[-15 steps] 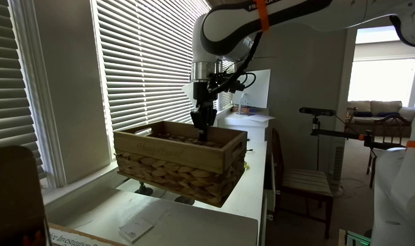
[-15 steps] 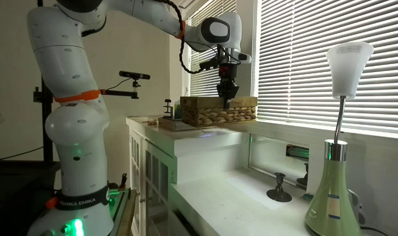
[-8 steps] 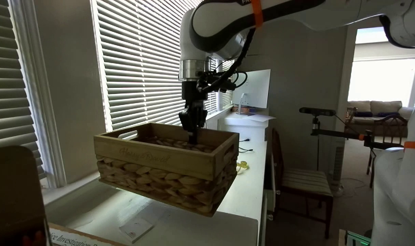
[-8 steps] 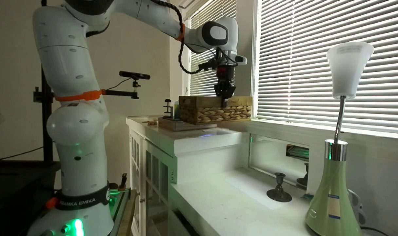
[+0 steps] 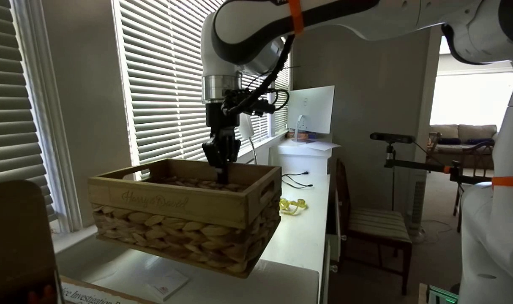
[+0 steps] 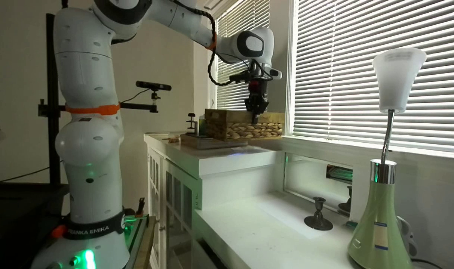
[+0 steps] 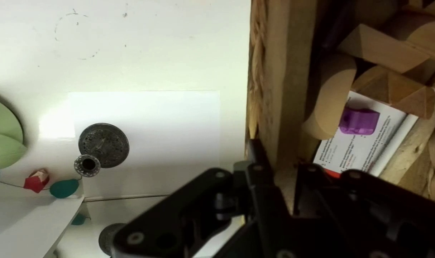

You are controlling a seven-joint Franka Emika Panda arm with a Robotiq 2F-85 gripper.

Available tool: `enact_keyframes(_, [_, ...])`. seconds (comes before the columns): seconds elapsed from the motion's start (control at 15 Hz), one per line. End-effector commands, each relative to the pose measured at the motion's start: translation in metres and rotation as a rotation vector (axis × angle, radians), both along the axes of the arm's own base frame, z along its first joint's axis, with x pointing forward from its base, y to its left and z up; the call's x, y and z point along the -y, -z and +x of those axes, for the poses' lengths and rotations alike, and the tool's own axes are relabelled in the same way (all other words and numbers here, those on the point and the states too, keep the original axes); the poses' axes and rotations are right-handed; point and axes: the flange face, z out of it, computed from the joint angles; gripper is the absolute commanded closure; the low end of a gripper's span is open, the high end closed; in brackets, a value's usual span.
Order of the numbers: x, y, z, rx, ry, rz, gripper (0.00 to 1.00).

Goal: Pick up the basket and put it on top of the cabinet

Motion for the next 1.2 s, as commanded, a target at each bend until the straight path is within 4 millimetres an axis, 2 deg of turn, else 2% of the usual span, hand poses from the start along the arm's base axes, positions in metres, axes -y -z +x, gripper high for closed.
enact_keyframes(0.0, [-0.019,-0.009,0.006,-0.029,0.021,0.030,0.97])
enact_keyframes(0.47, [-0.051,0.013,-0.009,-0.042,-0.009,-0.006,0.97])
enact_keyframes(1.13, [-0.046,0.023,-0.007,-0.019,0.037,-0.069,0.97])
